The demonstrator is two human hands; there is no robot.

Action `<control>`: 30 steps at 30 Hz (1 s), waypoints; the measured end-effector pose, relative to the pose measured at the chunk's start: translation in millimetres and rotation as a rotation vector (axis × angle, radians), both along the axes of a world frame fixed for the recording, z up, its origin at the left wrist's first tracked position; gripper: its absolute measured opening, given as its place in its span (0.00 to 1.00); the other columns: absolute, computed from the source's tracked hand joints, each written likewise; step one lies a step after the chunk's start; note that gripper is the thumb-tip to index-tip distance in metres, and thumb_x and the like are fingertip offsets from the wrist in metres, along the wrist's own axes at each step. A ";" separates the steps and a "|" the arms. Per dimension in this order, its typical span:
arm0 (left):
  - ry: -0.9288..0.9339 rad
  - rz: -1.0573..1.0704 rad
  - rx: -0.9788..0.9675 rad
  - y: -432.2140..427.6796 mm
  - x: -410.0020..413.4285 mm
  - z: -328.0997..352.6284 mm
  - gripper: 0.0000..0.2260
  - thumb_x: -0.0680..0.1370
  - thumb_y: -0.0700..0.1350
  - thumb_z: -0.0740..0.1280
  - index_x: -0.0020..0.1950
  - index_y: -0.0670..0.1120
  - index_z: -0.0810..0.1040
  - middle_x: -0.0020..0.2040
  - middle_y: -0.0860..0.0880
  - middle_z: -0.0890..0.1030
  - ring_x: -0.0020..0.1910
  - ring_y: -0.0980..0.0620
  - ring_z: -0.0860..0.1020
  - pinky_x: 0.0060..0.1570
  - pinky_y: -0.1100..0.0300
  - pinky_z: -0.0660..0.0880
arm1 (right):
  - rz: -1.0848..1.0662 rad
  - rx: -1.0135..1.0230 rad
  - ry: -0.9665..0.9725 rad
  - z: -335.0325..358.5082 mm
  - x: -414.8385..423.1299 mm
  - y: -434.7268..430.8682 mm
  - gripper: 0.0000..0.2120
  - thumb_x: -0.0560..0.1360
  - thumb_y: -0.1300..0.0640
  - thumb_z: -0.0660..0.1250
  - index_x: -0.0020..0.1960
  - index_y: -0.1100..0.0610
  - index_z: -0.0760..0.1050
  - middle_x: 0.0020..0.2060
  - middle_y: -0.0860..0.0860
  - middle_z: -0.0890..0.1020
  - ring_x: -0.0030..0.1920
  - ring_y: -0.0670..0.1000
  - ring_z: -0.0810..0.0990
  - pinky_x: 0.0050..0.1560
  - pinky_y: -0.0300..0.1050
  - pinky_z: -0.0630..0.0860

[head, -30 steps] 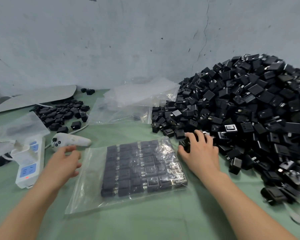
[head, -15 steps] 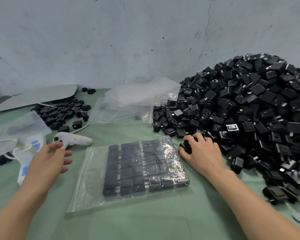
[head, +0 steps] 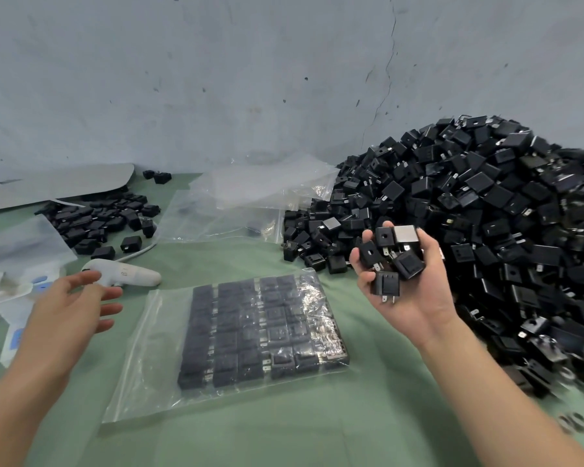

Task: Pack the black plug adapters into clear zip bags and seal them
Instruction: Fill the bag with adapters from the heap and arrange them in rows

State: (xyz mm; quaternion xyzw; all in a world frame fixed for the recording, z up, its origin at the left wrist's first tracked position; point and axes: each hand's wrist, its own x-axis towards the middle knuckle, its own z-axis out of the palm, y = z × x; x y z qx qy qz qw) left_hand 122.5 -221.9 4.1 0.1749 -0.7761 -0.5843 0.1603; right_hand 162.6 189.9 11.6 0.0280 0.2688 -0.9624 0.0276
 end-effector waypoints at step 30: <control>0.098 -0.682 -0.299 162.0 72.2 8.2 0.14 0.73 0.58 0.70 0.54 0.64 0.69 0.49 0.68 0.75 0.42 0.61 0.78 0.41 0.73 0.72 | -0.002 -0.176 -0.267 1.4 13.6 -125.2 0.19 0.77 0.38 0.58 0.53 0.50 0.77 0.49 0.54 0.80 0.44 0.59 0.78 0.53 0.53 0.75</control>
